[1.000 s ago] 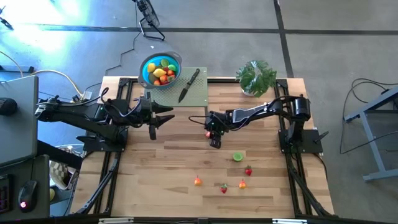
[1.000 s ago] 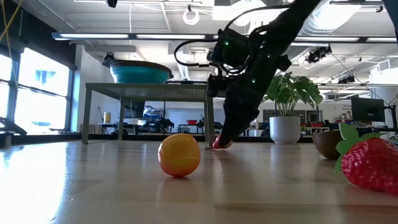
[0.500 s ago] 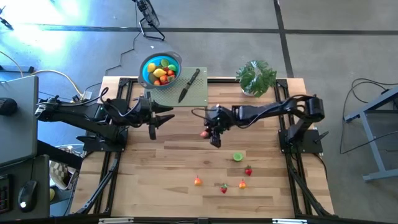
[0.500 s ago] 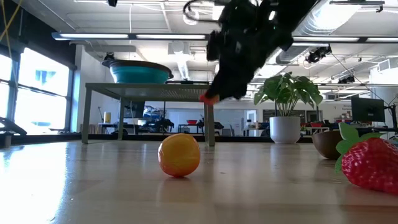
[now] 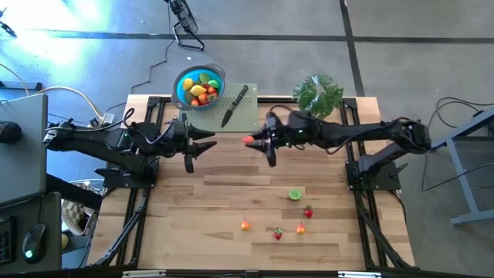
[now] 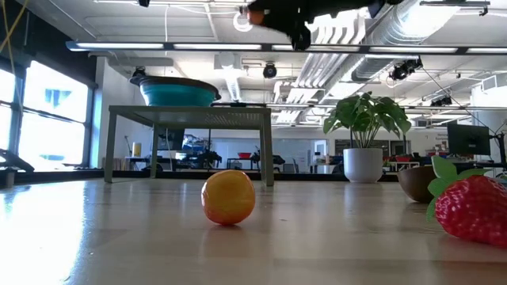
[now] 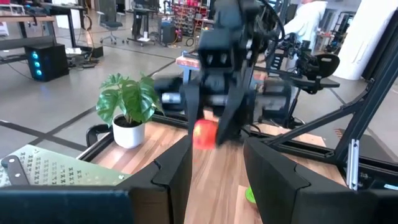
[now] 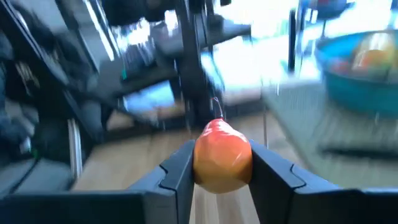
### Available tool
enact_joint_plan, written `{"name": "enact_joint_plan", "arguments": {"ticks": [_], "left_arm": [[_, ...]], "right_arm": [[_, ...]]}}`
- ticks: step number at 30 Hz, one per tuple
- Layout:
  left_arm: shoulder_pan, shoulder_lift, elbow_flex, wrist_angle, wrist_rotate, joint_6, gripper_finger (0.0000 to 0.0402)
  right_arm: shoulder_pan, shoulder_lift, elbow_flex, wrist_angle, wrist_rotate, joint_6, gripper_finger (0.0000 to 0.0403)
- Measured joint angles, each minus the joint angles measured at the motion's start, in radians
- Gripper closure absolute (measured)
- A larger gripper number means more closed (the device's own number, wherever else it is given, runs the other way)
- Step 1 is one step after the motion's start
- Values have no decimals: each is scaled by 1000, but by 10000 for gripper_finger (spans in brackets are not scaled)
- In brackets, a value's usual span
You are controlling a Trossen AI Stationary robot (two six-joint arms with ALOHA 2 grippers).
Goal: Pick & Place Fruit
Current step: Put the orange pear into the strainer bowl on the shelf
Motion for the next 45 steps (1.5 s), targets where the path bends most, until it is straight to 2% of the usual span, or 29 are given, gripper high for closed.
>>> {"name": "enact_joint_plan", "arguments": {"ticks": [8,17,22,24,29,31,34,38,45], "left_arm": [[0,41,0,90,1,-3,262],[1,173,0,284,0,16,262],[3,191,0,350,3,26,262],[25,178,0,341,36,14,262],[123,144,0,339,240,-62,262],[161,144,0,334,293,-85,262],[199,144,0,335,326,-97,262],[203,148,0,334,360,-40,262],[204,153,0,337,361,5,262]], "right_arm": [[0,-24,0,192,32,4,284],[2,-24,0,206,34,5,284],[2,-24,0,206,30,15,288],[2,-24,0,206,22,15,288],[2,-24,0,220,-4,15,285],[3,-24,0,221,-12,15,287],[3,-24,0,221,-18,15,288],[3,-24,0,221,-18,15,283],[3,-24,0,221,-18,15,288]]}}
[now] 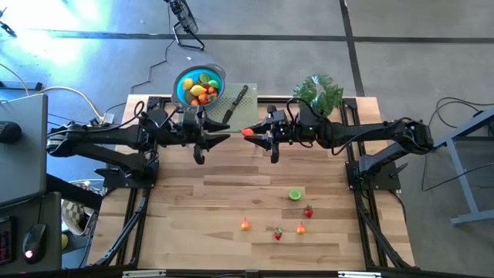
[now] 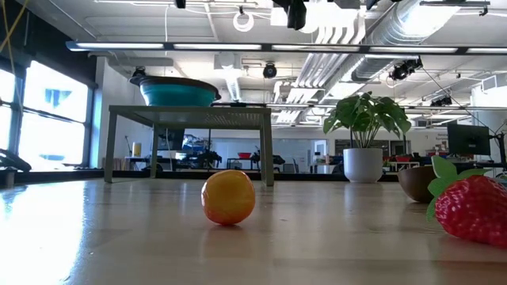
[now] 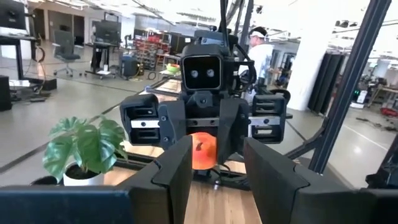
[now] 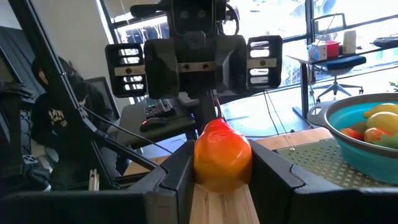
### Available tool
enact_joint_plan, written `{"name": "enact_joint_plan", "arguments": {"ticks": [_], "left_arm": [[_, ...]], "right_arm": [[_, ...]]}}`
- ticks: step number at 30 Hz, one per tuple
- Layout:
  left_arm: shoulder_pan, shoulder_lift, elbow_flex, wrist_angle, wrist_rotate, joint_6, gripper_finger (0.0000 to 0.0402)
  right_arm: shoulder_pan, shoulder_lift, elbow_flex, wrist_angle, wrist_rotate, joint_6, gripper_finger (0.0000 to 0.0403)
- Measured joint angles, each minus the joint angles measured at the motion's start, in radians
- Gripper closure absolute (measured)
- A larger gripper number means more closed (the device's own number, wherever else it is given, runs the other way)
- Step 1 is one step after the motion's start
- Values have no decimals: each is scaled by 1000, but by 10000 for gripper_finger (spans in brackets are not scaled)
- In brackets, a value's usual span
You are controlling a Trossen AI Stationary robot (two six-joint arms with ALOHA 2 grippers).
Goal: Pick & Place Fruit
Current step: Put the orange pear into the strainer bowl on the shelf
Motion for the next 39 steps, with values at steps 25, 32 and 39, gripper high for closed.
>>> {"name": "enact_joint_plan", "arguments": {"ticks": [25,32,39], "left_arm": [[0,63,0,107,-69,29,262],[0,114,1,130,-63,23,262],[0,137,1,192,-61,23,262]], "right_arm": [[0,0,0,30,0,0,284],[0,0,0,32,0,0,287],[-1,0,0,36,0,3,288]]}}
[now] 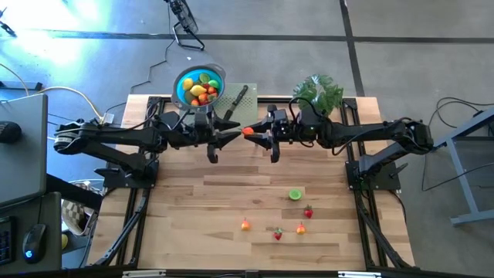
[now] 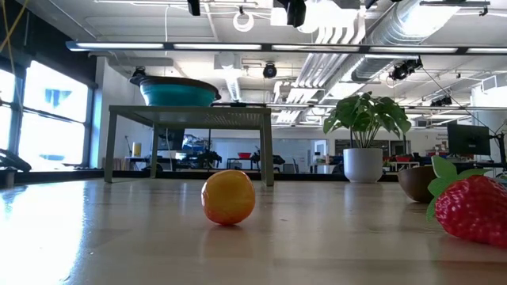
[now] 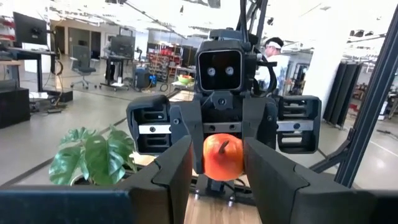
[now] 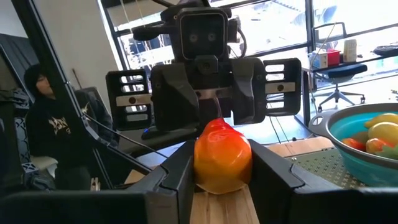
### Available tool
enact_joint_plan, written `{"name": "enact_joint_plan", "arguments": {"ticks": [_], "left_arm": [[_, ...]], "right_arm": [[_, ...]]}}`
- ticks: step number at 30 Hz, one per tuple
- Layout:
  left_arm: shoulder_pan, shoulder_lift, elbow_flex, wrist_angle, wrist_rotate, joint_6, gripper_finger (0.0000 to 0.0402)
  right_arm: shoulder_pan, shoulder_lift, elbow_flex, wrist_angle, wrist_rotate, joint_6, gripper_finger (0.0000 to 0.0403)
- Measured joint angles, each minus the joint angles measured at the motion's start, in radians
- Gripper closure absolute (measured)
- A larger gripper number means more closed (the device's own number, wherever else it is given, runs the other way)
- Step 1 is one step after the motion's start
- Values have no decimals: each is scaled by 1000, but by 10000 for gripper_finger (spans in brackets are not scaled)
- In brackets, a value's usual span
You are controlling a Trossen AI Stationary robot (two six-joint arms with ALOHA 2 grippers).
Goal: Pick & Place Fruit
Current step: Put the orange pear into the strainer bowl on the shelf
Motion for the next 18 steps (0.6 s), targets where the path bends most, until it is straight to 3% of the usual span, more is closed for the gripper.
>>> {"name": "enact_joint_plan", "arguments": {"ticks": [18], "left_arm": [[0,10,0,27,17,-1,268]], "right_arm": [[0,0,0,0,0,-2,284]]}}
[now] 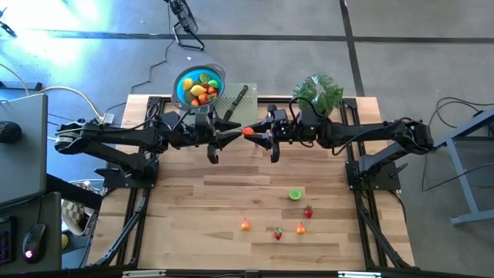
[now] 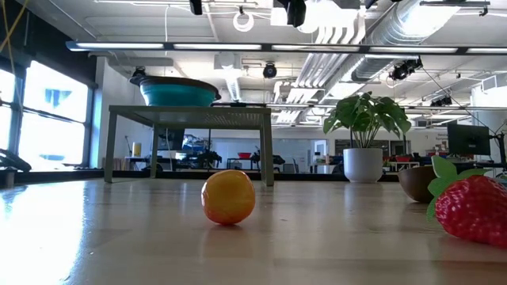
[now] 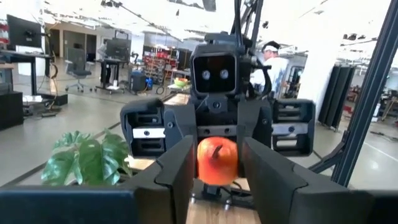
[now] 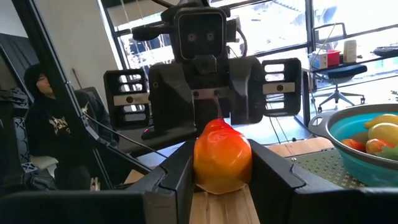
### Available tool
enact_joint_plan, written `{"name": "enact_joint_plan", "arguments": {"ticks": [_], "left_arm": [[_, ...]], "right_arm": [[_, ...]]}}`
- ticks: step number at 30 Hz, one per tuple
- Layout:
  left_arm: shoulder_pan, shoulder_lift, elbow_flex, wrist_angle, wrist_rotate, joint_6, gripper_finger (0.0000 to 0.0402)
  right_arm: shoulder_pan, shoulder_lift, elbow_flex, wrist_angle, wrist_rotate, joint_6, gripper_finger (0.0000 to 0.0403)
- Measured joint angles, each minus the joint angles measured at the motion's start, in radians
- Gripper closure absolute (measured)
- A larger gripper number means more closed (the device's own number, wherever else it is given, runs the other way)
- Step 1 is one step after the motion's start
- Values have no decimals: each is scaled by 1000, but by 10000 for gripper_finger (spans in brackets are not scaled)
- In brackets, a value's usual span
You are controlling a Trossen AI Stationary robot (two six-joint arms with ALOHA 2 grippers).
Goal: Pick & Place Fruit
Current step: Put the orange pear into the strainer bowl on the shelf
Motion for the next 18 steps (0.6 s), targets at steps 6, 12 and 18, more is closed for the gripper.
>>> {"name": "enact_joint_plan", "arguments": {"ticks": [6,12,18], "left_arm": [[0,14,0,12,0,-5,331],[0,16,0,22,-1,-6,394],[0,16,0,21,-1,-7,398]], "right_arm": [[0,0,0,0,0,-1,289],[0,0,0,-3,-2,2,285],[0,0,0,-2,-1,2,286]]}}
